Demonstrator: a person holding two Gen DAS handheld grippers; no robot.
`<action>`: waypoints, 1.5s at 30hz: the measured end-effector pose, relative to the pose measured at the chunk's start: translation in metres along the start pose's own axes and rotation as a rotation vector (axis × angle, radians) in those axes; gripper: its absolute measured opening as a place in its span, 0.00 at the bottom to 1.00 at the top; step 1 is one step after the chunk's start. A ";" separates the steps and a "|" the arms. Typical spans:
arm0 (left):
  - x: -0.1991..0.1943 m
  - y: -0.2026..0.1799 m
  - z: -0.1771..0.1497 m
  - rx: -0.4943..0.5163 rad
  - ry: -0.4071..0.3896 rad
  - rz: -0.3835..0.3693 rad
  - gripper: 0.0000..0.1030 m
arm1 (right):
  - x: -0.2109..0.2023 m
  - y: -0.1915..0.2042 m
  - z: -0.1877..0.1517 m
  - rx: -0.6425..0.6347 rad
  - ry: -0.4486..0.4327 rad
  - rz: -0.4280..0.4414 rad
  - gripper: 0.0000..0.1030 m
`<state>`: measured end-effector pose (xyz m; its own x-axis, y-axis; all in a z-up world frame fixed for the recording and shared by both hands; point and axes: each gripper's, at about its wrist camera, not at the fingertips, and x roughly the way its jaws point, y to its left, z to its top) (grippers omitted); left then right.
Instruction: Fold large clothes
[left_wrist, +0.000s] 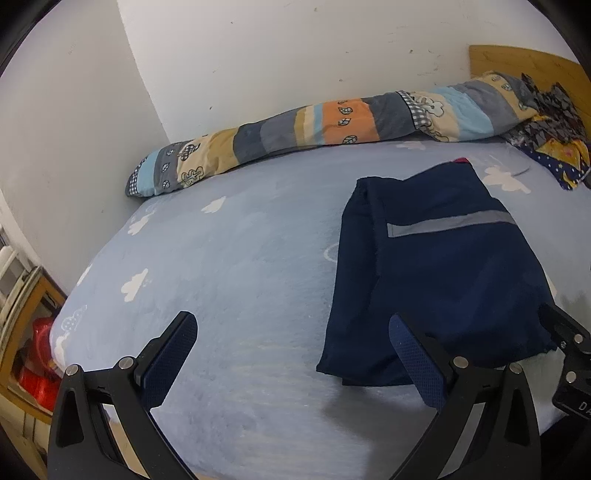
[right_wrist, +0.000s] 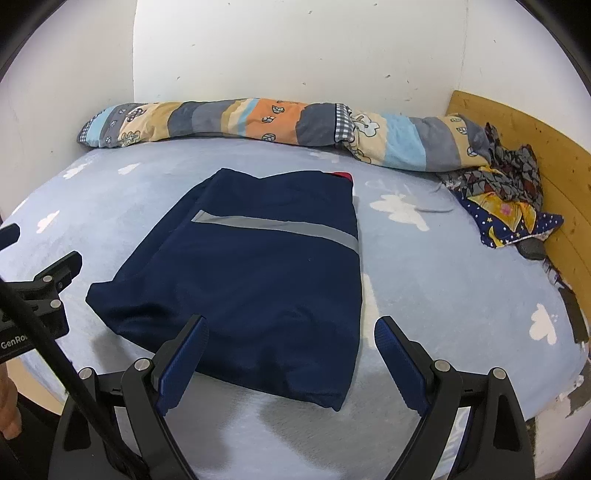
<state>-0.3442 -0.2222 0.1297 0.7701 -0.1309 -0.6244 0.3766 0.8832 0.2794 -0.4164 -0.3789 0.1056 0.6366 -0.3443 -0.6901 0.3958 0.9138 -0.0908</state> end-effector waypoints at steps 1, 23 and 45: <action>0.000 -0.001 0.000 0.005 0.001 -0.001 1.00 | 0.000 0.001 0.000 -0.003 0.000 0.000 0.91; 0.004 -0.010 -0.004 0.046 0.024 -0.021 1.00 | 0.002 0.013 -0.003 -0.059 -0.006 -0.053 0.91; 0.000 -0.010 -0.003 0.052 0.005 -0.042 1.00 | 0.002 0.017 -0.004 -0.083 -0.009 -0.060 0.92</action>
<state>-0.3495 -0.2295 0.1246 0.7507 -0.1648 -0.6398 0.4347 0.8525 0.2904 -0.4114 -0.3627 0.0999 0.6196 -0.4007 -0.6749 0.3775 0.9060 -0.1914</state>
